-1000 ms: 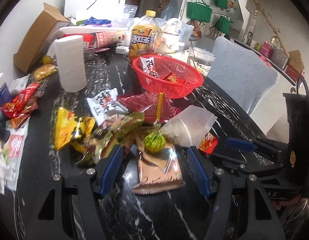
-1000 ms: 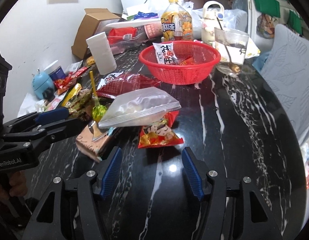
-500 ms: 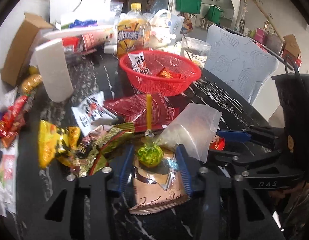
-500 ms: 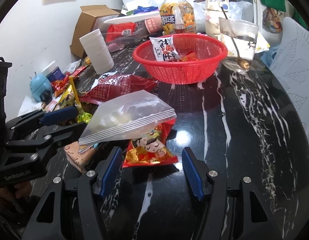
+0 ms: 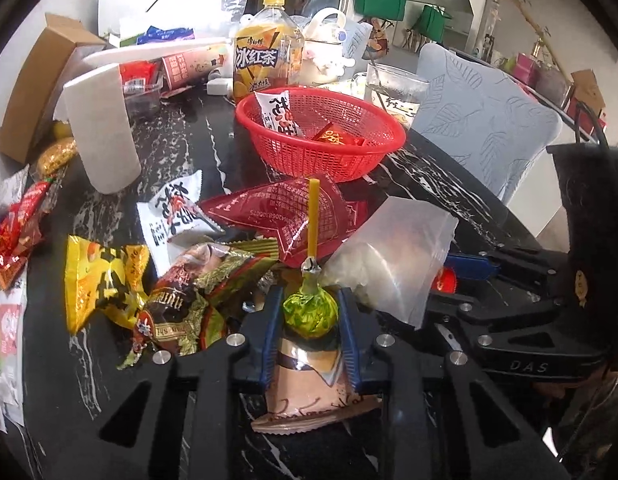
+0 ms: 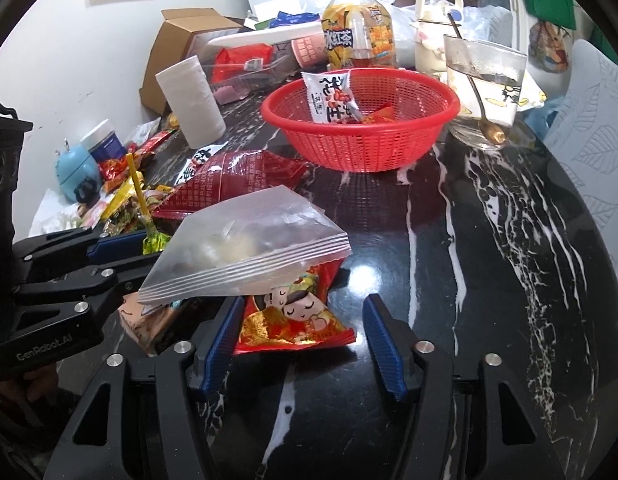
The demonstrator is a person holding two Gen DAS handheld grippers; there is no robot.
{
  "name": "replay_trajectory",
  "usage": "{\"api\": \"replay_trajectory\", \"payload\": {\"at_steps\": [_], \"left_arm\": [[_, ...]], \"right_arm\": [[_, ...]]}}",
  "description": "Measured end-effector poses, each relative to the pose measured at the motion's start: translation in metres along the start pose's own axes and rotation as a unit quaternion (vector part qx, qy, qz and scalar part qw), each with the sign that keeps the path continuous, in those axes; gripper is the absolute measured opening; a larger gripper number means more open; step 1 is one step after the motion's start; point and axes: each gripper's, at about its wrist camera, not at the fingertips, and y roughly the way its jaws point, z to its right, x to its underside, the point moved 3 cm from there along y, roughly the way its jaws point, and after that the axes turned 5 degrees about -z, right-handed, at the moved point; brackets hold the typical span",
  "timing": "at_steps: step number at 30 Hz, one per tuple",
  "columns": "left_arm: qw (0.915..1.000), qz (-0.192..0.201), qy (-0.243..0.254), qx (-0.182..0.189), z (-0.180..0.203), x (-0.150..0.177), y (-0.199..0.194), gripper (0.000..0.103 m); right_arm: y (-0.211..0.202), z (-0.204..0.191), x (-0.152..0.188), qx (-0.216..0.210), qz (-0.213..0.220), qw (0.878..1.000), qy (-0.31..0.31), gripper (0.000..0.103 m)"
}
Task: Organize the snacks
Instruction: 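Grasp the red cartoon-face snack bag with the right tool while the left holds the lollipop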
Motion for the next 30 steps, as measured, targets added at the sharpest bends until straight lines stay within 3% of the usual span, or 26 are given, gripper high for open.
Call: {"api": "replay_trajectory", "payload": {"at_steps": [12, 30], "left_arm": [[0.9992, 0.004, -0.004, 0.039, 0.013, 0.017, -0.017, 0.026], [0.9976, 0.005, 0.015, 0.067, 0.033, 0.053, -0.036, 0.026]], "right_arm": [[-0.021, -0.006, 0.013, -0.005, 0.011, 1.000, 0.005, 0.051], [-0.048, -0.022, 0.062, 0.008, 0.000, 1.000, 0.022, 0.052]]}}
